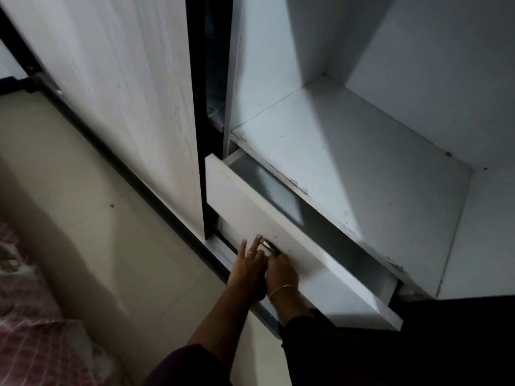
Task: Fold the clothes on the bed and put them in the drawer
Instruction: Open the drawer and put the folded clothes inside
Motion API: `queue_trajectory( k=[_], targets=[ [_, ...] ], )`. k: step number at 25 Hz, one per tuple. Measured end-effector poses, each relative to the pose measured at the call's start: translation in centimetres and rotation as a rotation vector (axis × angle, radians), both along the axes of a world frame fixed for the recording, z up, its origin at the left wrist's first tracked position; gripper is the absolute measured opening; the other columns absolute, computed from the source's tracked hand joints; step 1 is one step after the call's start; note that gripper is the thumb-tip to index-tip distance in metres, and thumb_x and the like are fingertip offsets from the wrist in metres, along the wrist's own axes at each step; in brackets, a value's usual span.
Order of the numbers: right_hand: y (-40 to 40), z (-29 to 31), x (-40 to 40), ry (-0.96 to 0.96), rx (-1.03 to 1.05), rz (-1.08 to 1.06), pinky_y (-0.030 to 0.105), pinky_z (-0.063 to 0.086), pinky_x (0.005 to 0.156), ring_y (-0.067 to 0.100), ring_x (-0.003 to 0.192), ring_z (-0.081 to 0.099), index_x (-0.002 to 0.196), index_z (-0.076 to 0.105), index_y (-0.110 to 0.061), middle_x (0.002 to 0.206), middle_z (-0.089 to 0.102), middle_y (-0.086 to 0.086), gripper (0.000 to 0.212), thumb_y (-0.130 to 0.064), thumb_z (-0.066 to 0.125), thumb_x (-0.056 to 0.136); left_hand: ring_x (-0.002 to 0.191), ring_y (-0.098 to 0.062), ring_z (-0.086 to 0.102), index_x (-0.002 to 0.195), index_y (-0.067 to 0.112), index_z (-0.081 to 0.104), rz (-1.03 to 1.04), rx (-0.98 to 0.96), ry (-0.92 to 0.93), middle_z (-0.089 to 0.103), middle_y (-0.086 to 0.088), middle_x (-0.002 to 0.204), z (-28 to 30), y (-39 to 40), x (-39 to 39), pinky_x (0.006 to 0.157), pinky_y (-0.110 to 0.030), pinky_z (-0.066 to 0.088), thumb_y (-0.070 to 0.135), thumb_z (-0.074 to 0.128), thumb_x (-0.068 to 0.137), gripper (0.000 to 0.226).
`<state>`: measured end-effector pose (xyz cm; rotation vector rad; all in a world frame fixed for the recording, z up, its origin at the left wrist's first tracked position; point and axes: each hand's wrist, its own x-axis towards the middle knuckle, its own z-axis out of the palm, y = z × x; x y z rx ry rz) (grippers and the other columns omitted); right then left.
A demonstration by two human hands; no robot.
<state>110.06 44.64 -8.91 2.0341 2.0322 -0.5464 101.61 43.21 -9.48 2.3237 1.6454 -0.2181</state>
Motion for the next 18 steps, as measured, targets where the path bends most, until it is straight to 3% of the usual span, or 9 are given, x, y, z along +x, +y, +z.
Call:
queue_trajectory(
  k=[3,4,6,7,8,10,12,15,18],
  targets=[
    [-4.8,0.2,-2.9,0.02,-0.078,-0.001,0.032,0.046,0.091,0.026,0.112,0.058,0.123,0.054,-0.007,0.129,0.05,0.015,0.035,-0.008,0.028,0.1,0.13,-0.031,0.037,0.102,0.019,0.073,-0.025,0.043,-0.003,0.069,-0.003,0.1,-0.7,-4.4,-3.2,0.099,-0.054,0.04,0.048,0.076,0.048,0.061],
    [-6.2,0.6,-4.0,0.043,-0.028,-0.001,0.029,0.05,0.083,0.027,0.102,0.063,0.113,0.061,-0.005,0.119,0.056,0.017,0.03,-0.004,0.036,0.097,0.123,-0.03,0.05,0.095,0.02,0.075,-0.048,0.082,0.04,0.071,-0.001,0.097,-0.8,-5.5,-4.4,0.093,-0.053,0.046,0.049,0.079,0.036,0.066],
    [-8.0,2.3,-5.3,0.083,-0.006,0.059,0.021,0.05,0.05,0.021,0.06,0.067,0.072,0.071,-0.007,0.077,0.065,0.015,0.004,-0.004,0.071,0.07,0.114,-0.029,0.06,0.094,0.018,0.076,-0.063,0.084,0.11,0.071,-0.001,0.099,-0.6,-7.2,-6.0,0.088,-0.051,0.051,0.046,0.08,0.026,0.073],
    [-8.8,2.5,-5.5,0.088,0.028,0.069,0.02,0.047,0.043,0.019,0.051,0.065,0.061,0.069,-0.009,0.066,0.064,0.012,0.012,-0.005,0.08,0.059,0.112,-0.03,0.061,0.092,0.016,0.075,-0.071,0.091,0.101,0.071,-0.001,0.097,-0.4,-8.1,-6.6,0.087,-0.051,0.051,0.044,0.081,0.026,0.072],
    [-9.6,2.8,-5.7,0.071,0.004,0.077,0.021,0.051,0.05,0.021,0.061,0.068,0.07,0.071,-0.007,0.074,0.067,0.015,0.009,-0.007,0.079,0.065,0.111,-0.03,0.062,0.089,0.015,0.075,-0.062,0.09,0.073,0.071,-0.001,0.093,-0.2,-9.3,-6.7,0.087,-0.052,0.05,0.043,0.081,0.027,0.068],
    [-11.2,2.7,-6.3,0.028,-0.124,0.134,0.03,0.051,0.083,0.026,0.104,0.063,0.109,0.064,-0.004,0.113,0.063,0.017,0.023,-0.006,0.047,0.094,0.108,-0.03,0.063,0.082,0.013,0.074,-0.011,0.024,0.034,0.069,-0.001,0.084,0.6,-11.4,-6.7,0.089,-0.051,0.047,0.044,0.082,0.026,0.065],
    [-12.1,2.9,-6.3,0.102,-0.139,0.198,0.033,0.045,0.094,0.027,0.118,0.055,0.122,0.058,-0.005,0.126,0.058,0.014,0.033,-0.004,0.035,0.098,0.117,-0.031,0.058,0.087,0.011,0.073,0.005,0.02,0.061,0.069,-0.002,0.09,1.8,-13.0,-6.7,0.097,-0.05,0.04,0.046,0.081,0.032,0.065],
    [-14.0,3.5,-6.8,0.101,-0.168,0.301,0.034,0.042,0.097,0.028,0.122,0.051,0.125,0.056,-0.003,0.129,0.057,0.015,0.033,-0.003,0.038,0.097,0.145,-0.031,0.01,0.13,0.007,0.05,0.066,-0.052,0.173,0.049,-0.008,0.134,2.1,-15.6,-7.5,0.115,-0.045,-0.001,0.039,0.063,0.077,0.063],
    [-16.4,3.5,-7.5,0.143,-0.234,0.373,0.034,0.037,0.103,0.028,0.127,0.046,0.129,0.051,-0.002,0.135,0.049,0.017,0.034,-0.005,0.044,0.096,0.146,-0.028,-0.004,0.137,0.008,0.039,0.155,-0.087,0.237,0.037,-0.007,0.146,2.0,-18.2,-8.2,0.115,-0.047,-0.006,0.036,0.059,0.083,0.064]
  ],
)
